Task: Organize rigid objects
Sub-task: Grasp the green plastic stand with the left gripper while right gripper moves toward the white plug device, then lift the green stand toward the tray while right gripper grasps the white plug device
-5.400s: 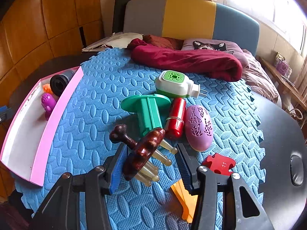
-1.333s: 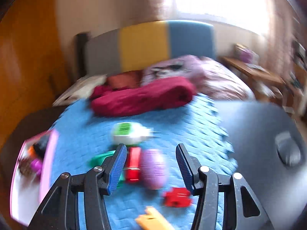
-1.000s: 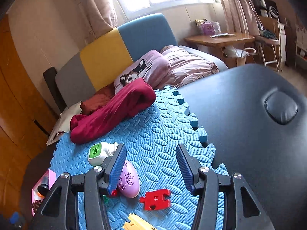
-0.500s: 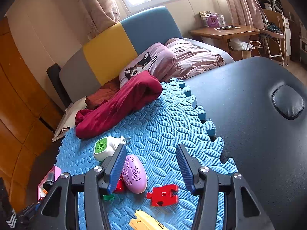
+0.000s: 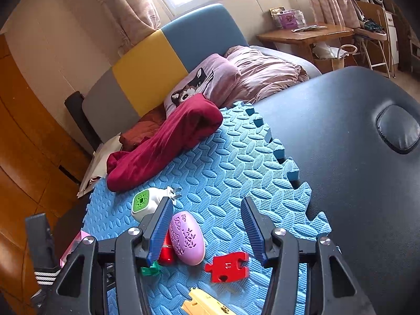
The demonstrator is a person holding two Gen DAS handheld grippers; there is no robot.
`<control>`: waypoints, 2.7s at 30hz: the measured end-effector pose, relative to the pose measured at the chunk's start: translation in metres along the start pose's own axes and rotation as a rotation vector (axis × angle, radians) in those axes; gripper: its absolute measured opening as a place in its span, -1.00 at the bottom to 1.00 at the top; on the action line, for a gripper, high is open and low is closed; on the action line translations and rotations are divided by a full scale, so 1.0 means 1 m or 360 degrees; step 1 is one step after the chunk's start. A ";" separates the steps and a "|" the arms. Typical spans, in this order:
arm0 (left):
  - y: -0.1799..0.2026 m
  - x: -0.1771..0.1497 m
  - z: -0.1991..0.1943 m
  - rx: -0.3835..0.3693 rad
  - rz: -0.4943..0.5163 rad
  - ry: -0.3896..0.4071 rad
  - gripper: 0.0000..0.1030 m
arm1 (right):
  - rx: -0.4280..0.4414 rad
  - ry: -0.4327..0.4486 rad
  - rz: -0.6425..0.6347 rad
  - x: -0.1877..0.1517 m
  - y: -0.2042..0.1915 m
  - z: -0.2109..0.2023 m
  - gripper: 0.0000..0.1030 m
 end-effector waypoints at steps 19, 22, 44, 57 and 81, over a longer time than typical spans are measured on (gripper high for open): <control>-0.020 -0.060 -0.028 0.0212 0.0330 0.0225 0.16 | 0.0159 -0.0083 0.0079 -0.005 0.005 0.009 0.06; -0.019 -0.060 -0.028 0.0216 0.0333 0.0230 0.16 | 0.0252 -0.0115 0.0054 -0.007 -0.005 0.013 0.08; -0.040 -0.078 -0.093 -0.0126 0.0312 0.0243 -0.41 | 0.0078 -0.0527 -0.1394 -0.001 -0.142 0.091 0.50; -0.067 -0.090 -0.151 -0.0254 0.0288 0.0354 -0.41 | -0.0117 -0.0701 -0.1751 -0.007 -0.163 0.151 0.29; -0.189 -0.119 -0.200 -0.0017 -0.0126 0.0446 -0.41 | 0.0200 -0.0522 -0.1600 -0.095 -0.210 0.057 0.29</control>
Point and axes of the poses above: each gripper's, at about its wrist camera, not at the fingertips, and z roughly the way its jaws point, y to its right, x to its top, the point moved 3 cm from there along z, roughly the way its jaws point, and after that the axes turned 10 degrees about -z, right-handed, at the moved point
